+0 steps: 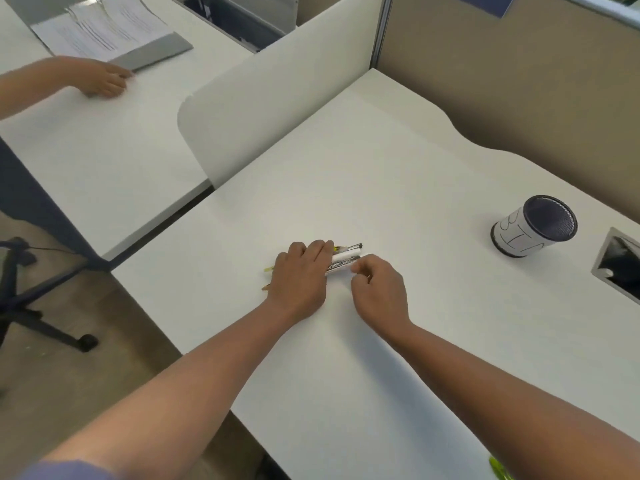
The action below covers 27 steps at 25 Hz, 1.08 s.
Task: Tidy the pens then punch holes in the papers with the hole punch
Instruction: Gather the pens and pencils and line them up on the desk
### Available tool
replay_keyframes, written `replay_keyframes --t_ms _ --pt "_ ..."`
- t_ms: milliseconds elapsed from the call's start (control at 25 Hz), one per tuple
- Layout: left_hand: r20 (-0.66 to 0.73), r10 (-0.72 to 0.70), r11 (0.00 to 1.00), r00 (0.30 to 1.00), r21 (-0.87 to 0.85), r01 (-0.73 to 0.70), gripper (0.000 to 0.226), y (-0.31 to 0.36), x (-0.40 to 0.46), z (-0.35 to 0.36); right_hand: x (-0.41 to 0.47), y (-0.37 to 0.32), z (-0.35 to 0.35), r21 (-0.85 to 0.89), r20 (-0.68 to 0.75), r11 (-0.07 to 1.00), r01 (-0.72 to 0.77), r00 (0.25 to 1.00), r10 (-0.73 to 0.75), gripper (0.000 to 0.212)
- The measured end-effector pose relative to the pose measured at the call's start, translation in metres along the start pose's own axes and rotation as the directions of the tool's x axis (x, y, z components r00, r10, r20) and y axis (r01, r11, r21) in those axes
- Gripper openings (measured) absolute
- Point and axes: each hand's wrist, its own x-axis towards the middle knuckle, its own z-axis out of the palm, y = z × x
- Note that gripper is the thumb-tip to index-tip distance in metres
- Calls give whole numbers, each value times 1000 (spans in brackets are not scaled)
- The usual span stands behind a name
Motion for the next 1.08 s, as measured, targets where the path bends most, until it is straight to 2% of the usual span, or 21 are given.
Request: replay_keyframes --t_ms 80,120,240,400,560,840,1080 --pt "3 3 1000 1000 0 -3 63 1 -3 1 5 12 -1 -186 14 959 212 977 -214 36" --pt "18 5 1000 1000 -5 -4 64 2 -5 0 8 17 1 -258 61 928 268 963 -261 45" --pt "70 24 1000 997 2 -25 68 3 -10 -4 12 27 4 -382 144 857 345 939 -314 56" --pt "117 74 997 990 13 -76 78 -3 -17 2 17 40 5 -495 308 735 463 885 -351 57" --pt "124 99 994 987 43 -105 71 -13 -17 3 22 45 12 -545 380 683 486 869 -315 57" --pt "148 51 997 988 58 -60 63 -35 -10 -5 45 31 24 -532 448 625 570 817 -363 60" --pt "159 59 996 986 54 -69 64 -35 -9 -4 46 30 25 -515 444 637 573 815 -374 61"
